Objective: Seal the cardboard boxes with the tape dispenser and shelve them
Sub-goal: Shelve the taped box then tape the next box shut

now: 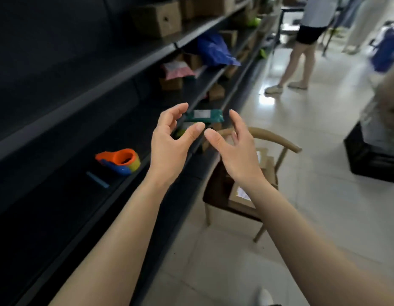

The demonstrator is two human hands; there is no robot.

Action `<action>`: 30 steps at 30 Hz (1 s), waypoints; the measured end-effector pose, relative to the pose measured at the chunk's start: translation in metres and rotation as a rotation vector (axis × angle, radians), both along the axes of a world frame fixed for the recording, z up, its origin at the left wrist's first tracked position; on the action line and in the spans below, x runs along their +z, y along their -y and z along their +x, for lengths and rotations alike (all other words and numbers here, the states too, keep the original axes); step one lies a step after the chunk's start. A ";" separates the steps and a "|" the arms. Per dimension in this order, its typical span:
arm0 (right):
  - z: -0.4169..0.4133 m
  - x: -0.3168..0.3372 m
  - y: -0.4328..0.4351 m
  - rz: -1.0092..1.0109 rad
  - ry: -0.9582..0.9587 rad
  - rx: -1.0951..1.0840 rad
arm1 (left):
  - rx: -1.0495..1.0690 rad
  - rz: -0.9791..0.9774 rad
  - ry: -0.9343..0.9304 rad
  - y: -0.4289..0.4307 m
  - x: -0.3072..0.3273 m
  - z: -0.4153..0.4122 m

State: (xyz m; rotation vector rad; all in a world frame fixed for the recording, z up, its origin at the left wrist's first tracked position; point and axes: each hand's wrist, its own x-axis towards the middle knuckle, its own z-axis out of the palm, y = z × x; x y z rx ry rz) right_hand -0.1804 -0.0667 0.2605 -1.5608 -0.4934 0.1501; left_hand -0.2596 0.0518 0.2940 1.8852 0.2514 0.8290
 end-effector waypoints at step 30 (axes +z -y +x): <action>0.281 -0.209 0.090 -0.442 -0.382 -0.236 | -0.003 -0.232 -0.587 0.020 -0.249 0.300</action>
